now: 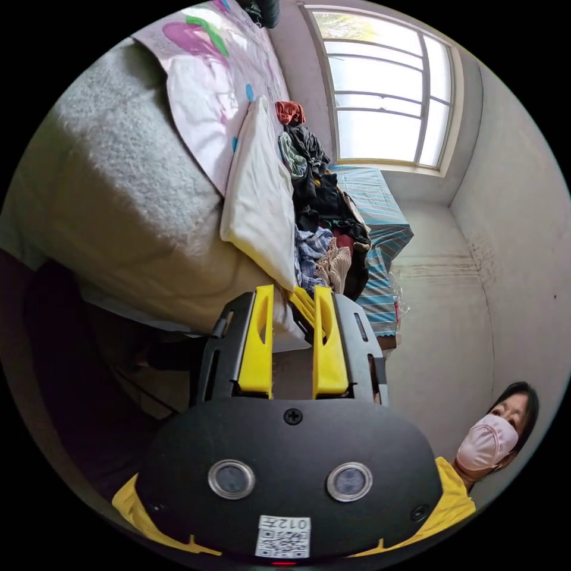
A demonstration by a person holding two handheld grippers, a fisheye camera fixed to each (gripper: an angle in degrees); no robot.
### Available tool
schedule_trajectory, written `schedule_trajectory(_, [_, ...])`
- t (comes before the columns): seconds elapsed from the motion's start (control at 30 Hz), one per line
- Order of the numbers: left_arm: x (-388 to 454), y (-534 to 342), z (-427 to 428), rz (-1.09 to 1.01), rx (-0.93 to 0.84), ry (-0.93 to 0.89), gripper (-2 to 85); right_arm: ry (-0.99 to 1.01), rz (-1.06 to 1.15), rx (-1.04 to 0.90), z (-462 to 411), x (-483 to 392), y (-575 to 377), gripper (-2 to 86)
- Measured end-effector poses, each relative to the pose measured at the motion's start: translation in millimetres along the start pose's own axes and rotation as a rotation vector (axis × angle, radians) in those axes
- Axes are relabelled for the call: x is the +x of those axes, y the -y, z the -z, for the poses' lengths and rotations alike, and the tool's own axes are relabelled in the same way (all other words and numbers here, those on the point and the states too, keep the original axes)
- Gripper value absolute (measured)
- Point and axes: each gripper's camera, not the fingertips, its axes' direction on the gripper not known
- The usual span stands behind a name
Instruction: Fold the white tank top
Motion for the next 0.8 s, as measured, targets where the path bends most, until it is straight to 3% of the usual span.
schedule_trajectory(0.47, [0.8,-40.1,-78.2,0.108,0.065,-0.120,13.3,0.317,-0.167,-0.104,16.8,98.1,42.7,0.8])
schedule_trajectory(0.8, [-6.5,-51.4,-100.3,0.091,0.069,-0.096,5.5,0.532,-0.188,-0.020,30.2,136.5,47.4,0.8])
